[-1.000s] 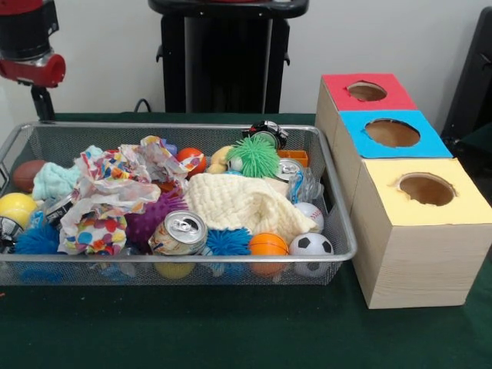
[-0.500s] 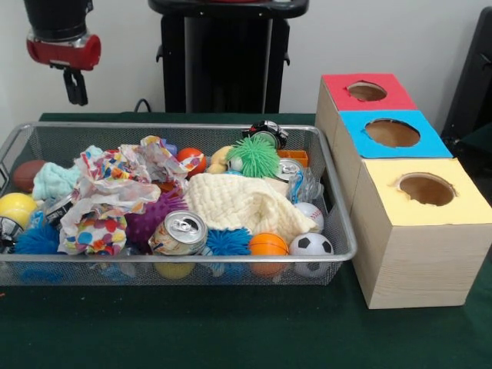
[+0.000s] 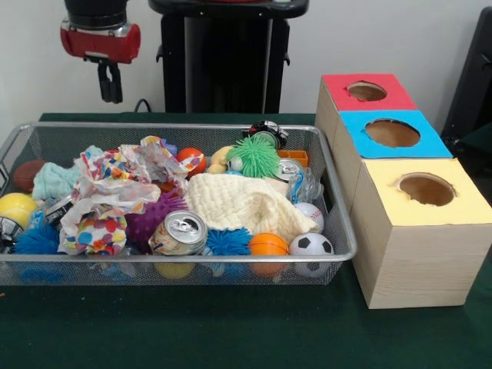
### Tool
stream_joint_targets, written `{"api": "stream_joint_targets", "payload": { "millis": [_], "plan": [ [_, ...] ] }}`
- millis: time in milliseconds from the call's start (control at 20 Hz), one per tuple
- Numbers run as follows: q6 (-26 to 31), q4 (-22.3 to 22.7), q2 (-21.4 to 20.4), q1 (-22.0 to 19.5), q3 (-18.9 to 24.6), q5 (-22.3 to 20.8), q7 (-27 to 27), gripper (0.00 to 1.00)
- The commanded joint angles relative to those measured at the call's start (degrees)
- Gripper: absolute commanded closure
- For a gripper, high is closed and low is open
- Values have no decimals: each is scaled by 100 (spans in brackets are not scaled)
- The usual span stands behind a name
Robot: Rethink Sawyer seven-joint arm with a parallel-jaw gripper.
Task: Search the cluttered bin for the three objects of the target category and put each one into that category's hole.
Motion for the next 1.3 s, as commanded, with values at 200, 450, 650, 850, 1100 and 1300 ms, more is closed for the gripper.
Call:
{"api": "stream_joint_targets", "payload": {
  "millis": [200, 450, 650, 850, 1100, 1300],
  "plan": [
    [-946, 948, 453, 326, -153, 892, 2037, 100],
    [-1464, 1126, 774, 329, -85, 1219, 2034, 100],
    [-1883, 1261, 1020, 276, 27, 1380, 2053, 100],
    [-2129, 1453, 1052, 343, 71, 1542, 2209, 100],
    [-2356, 1690, 1041, 446, 137, 1740, 2502, 100],
    [-2340, 1867, 881, 604, 144, 1910, 2699, 100]
  ]
}}
